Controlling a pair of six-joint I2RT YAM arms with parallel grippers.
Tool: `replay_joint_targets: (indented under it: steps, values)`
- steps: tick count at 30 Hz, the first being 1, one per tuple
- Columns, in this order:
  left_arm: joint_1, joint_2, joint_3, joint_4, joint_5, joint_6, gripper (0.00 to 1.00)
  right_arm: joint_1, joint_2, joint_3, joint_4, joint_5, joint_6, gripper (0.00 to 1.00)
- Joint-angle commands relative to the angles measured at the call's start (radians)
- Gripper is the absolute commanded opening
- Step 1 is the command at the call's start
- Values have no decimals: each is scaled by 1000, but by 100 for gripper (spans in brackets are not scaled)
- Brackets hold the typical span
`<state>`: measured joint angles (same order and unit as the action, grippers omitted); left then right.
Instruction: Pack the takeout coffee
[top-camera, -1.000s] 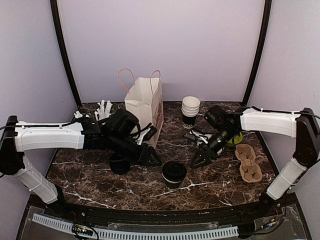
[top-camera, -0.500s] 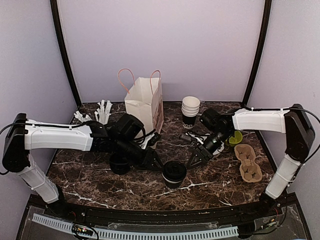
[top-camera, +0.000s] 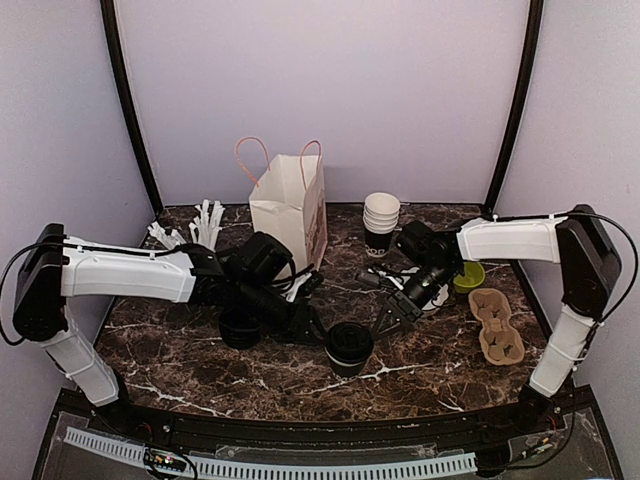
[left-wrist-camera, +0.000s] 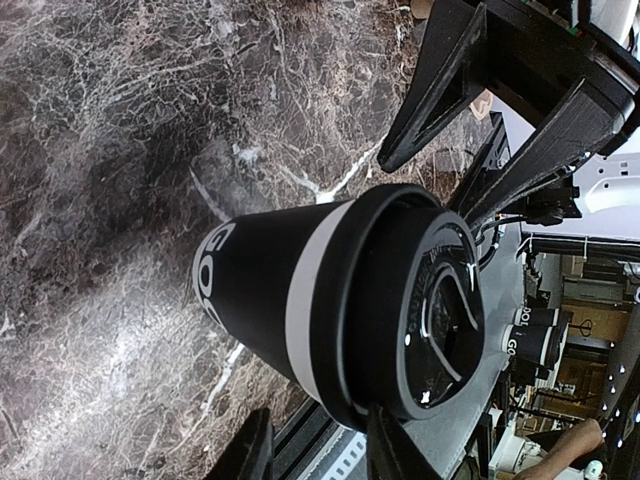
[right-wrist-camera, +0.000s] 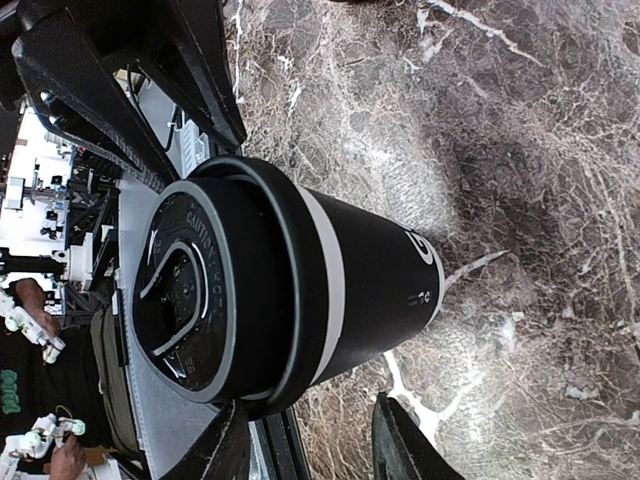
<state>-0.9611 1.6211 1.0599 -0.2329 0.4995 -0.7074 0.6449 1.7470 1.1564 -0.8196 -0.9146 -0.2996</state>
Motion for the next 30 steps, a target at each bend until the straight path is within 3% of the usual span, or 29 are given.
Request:
replay_joint_targets:
  steps: [1, 25, 30]
  values:
    - [3, 27, 12, -70, -37, 16, 33, -4, 27, 23, 0, 12, 17, 41]
    - [17, 153, 51, -240, -114, 78, 29, 0, 112, 12, 23, 123, 78, 37]
    - [20, 210, 8, -251, -148, 87, 27, 25, 133, -37, 78, 328, 136, 34]
